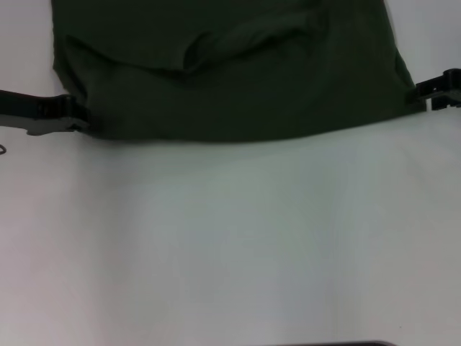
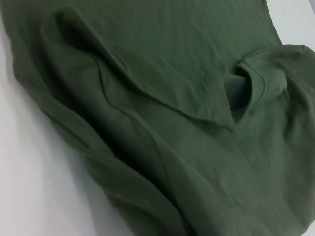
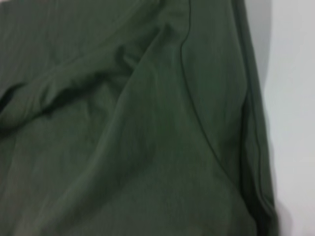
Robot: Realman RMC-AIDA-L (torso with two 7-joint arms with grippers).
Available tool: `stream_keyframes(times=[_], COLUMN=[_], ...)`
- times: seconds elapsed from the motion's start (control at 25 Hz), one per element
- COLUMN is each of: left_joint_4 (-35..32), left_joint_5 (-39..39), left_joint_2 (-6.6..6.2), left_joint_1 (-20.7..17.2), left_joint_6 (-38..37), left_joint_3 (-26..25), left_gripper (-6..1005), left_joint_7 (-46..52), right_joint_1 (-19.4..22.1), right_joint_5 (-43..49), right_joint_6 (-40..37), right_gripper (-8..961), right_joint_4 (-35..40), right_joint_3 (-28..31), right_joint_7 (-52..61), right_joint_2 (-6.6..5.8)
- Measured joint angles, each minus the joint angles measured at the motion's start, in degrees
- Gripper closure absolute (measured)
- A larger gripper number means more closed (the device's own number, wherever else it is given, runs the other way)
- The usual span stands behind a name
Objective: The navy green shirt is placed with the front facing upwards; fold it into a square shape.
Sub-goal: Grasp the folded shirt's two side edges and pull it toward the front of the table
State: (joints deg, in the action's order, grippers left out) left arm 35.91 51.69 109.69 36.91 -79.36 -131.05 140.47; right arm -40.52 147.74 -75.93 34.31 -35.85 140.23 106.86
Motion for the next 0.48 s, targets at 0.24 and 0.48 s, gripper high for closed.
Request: stream_keyframes(times=[0.24,0.48], left_joint_4=[-0.29,-0.58], left_joint_5=[-0.02,-0.02], left_joint_2=[-0.82,-1.26], left_joint_1=[-0.23,-1.25], left_joint_6=[-1.71,-1.74], left_joint_3=[-0.54,-1.55], left_gripper=[992,992], left_joint_7=[0.39,0.34], right_joint_1=[-0.09,0.41], right_joint_5=[-0.11,-0.27], right_joint_6=[1.25,1.28], right_gripper=[283,283], right_joint_4=[0.07,0.31], right_joint_3=[-0.66,-0.19], right_joint_7=[-1.01,-3.00], right_joint_2=[1.42,1.44])
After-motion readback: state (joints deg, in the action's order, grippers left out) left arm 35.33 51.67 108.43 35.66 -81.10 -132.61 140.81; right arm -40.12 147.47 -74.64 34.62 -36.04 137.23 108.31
